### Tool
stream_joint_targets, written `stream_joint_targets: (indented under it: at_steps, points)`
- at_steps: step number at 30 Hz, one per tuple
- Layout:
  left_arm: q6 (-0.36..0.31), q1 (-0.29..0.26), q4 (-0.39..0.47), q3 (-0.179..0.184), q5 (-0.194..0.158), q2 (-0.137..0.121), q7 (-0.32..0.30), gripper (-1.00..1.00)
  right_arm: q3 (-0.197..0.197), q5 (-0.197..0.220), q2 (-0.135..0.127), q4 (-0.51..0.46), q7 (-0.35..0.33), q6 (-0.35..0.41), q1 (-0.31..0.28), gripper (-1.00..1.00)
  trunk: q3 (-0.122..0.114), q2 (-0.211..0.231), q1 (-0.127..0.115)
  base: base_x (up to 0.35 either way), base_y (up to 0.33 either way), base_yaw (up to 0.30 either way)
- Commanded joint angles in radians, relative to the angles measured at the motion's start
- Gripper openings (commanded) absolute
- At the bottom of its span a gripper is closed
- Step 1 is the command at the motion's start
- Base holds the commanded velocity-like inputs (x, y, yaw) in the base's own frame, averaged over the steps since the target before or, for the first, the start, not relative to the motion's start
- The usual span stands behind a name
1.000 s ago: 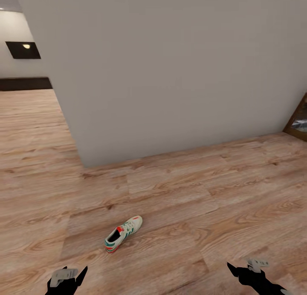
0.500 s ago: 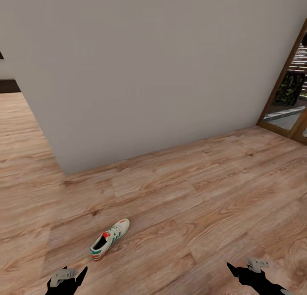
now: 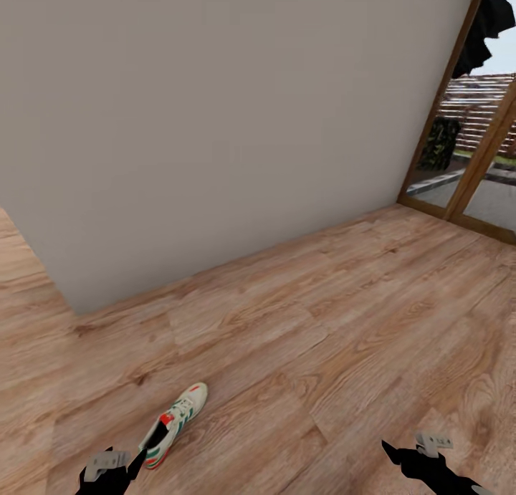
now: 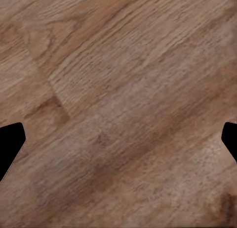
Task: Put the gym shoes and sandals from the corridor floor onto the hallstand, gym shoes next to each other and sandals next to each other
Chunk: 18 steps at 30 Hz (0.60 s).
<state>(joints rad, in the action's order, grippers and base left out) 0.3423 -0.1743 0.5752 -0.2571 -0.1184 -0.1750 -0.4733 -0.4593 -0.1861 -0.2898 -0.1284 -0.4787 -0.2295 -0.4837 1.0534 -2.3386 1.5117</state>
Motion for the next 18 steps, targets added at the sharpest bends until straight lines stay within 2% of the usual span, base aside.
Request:
stream_joint_targets:
  at_steps: [1, 5, 13, 18]
  points:
    - [-0.002, -0.001, -0.001, -0.002, -0.010, 0.000, -0.010, 1.00, -0.009, -0.010, 0.000, 0.001, -0.003, -0.004, -0.001, 1.00, 0.001, 0.000, 0.000, 0.135, 0.271, -0.267]
    - [-0.002, -0.001, -0.001, -0.002, -0.010, 0.000, -0.010, 1.00, -0.009, -0.010, 0.000, 0.001, -0.003, -0.004, -0.001, 1.00, 0.001, 0.000, 0.000, 0.130, 0.236, -0.267]
    - [-0.002, -0.001, -0.001, -0.002, -0.009, 0.000, -0.010, 1.00, -0.009, -0.010, 0.000, 0.001, -0.003, -0.004, -0.001, 1.00, 0.001, 0.000, 0.000, 0.021, 0.034, -0.254]
    - [-0.002, -0.001, -0.001, -0.002, -0.009, 0.000, -0.010, 1.00, -0.009, -0.010, 0.000, 0.001, -0.003, -0.004, -0.001, 1.00, 0.001, 0.000, 0.000, 0.004, 0.006, -0.135]
